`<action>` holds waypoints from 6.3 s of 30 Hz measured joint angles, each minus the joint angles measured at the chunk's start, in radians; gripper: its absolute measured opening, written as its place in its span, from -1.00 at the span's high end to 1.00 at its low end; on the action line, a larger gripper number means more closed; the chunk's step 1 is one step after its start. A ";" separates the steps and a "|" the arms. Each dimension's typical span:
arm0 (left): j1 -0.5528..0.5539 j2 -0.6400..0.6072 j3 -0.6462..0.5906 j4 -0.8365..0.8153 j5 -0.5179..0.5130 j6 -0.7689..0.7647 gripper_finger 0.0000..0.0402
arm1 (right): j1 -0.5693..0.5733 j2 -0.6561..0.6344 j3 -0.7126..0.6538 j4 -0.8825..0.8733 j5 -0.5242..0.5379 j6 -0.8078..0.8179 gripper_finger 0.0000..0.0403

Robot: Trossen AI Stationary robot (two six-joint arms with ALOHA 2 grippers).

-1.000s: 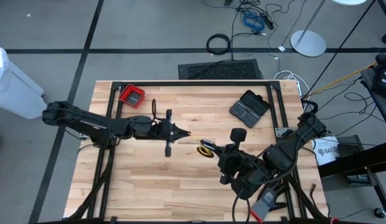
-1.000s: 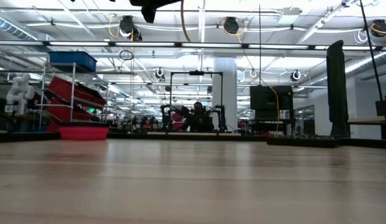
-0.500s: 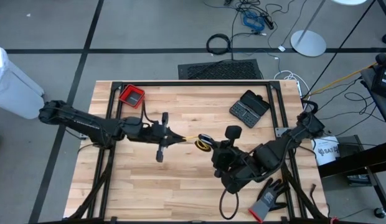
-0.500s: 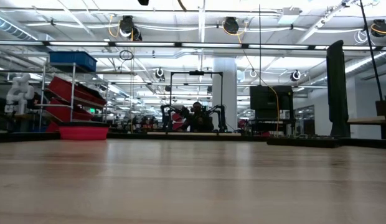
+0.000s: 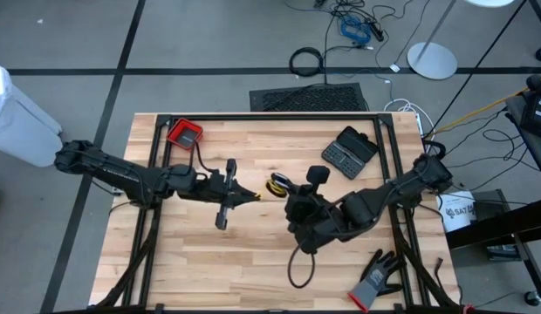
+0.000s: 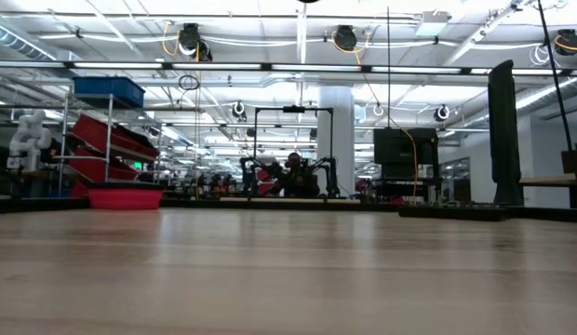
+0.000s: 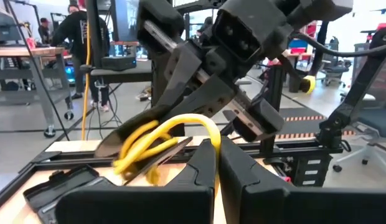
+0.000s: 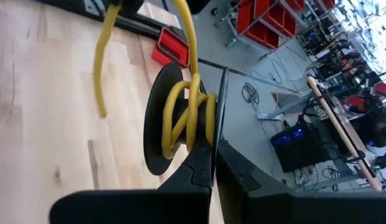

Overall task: Coil cords
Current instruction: Coil the yellow cable wire onto the spool

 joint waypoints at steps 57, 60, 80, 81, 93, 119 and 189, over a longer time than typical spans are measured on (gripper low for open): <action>0.033 0.249 0.002 0.094 -0.153 -0.023 0.78 | -0.091 0.026 -0.020 0.296 -0.166 -0.177 1.00; 0.032 0.249 0.002 0.092 -0.164 -0.023 0.74 | -0.091 0.024 -0.020 0.295 -0.165 -0.179 1.00; 0.034 0.248 0.002 0.045 -0.202 -0.025 0.72 | -0.059 -0.011 -0.020 0.289 -0.182 -0.171 1.00; 0.034 0.248 0.002 0.044 -0.201 -0.025 0.72 | -0.055 -0.016 -0.020 0.289 -0.178 -0.167 1.00; 0.034 0.248 0.002 0.051 -0.191 -0.024 0.72 | -0.035 -0.029 -0.020 0.288 -0.169 -0.156 1.00; 0.031 0.248 0.002 0.039 -0.207 0.052 0.98 | -0.010 -0.032 -0.022 0.282 -0.237 -0.156 1.00; 0.024 0.211 0.001 -0.117 -0.187 0.080 0.99 | -0.013 -0.039 -0.020 -0.042 -0.428 0.059 1.00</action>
